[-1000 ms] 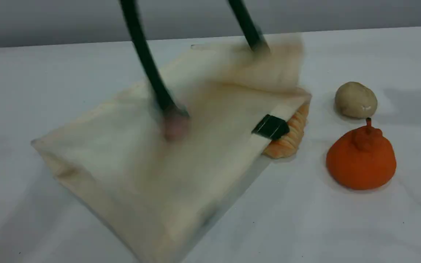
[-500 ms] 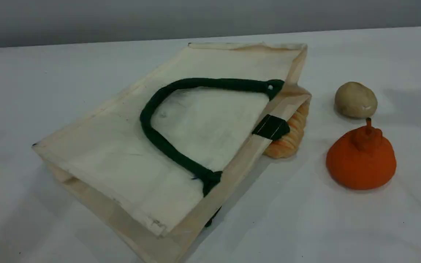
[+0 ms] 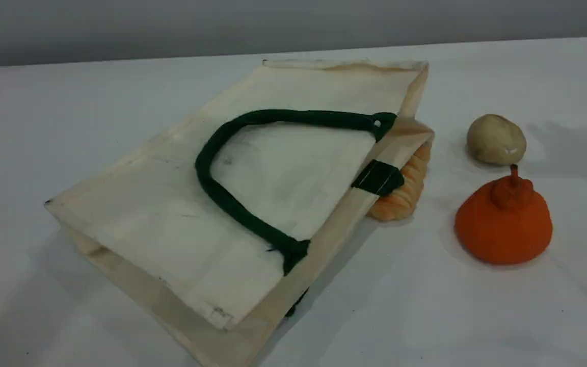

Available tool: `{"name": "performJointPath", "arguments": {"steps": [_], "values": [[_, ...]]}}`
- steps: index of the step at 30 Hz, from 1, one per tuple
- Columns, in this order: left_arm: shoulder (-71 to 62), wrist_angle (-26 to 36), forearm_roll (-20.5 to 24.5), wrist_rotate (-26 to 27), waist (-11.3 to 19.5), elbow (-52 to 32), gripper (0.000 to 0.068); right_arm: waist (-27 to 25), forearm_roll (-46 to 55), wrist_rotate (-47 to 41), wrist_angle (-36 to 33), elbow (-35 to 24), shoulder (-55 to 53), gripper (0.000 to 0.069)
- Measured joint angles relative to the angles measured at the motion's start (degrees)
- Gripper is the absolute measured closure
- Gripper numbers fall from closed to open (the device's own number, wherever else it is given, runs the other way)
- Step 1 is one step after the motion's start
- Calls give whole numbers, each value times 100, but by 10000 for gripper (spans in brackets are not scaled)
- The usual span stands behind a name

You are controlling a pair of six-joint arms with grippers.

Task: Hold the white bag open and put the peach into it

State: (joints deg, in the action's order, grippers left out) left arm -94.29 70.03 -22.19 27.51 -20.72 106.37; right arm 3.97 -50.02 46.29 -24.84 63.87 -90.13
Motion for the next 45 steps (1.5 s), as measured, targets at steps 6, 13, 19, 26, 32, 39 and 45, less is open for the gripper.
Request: {"name": "performJointPath", "arguments": {"steps": [6, 13, 19, 26, 32, 39, 45], "values": [[610, 4, 778, -713, 0, 5, 433, 0, 24, -183, -176, 0, 262, 236], [1290, 18, 1355, -1266, 0, 5, 430, 0, 67, -286, -430, 0, 900, 157], [1777, 18, 1838, -1704, 0, 5, 420, 0, 192, -459, -818, 0, 1725, 156], [2241, 7, 2411, -1797, 0, 5, 336, 0, 1093, -1384, -1506, 0, 2665, 155], [2633, 3, 2388, -1863, 0, 5, 234, 0, 1842, -2238, -1780, 0, 3482, 155], [3226, 3, 2388, -2236, 0, 5, 192, 0, 3030, -3321, -2597, 0, 4498, 155], [3739, -18, 2375, -2378, 0, -52, 190, 0, 3668, -3782, -3013, 0, 5217, 155]]}}
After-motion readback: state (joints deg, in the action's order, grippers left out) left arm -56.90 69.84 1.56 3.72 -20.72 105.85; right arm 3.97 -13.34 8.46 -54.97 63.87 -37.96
